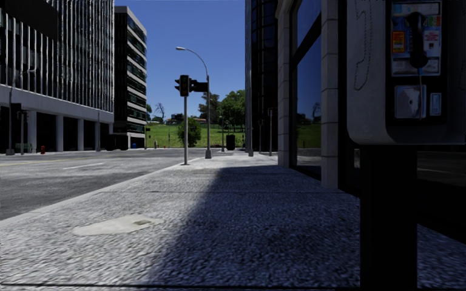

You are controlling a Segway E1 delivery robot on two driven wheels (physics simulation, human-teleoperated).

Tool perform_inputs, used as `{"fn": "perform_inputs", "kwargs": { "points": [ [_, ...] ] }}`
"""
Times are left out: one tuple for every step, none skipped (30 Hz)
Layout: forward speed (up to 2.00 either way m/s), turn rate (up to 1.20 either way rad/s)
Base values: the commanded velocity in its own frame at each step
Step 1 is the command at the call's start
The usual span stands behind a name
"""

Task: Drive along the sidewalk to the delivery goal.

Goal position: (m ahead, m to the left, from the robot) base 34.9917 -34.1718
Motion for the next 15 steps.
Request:
{"fn": "perform_inputs", "kwargs": {
  "points": [
    [2.00,0.00],
    [2.00,0.00],
    [2.00,0.00],
    [2.00,0.00],
    [2.00,0.00],
    [2.00,0.00],
    [2.00,0.00],
    [2.00,0.00],
    [2.00,0.00],
    [2.00,0.00],
    [2.00,0.00],
    [2.00,0.00],
    [2.00,0.00],
    [2.00,0.00],
    [2.00,0.00]
  ]
}}
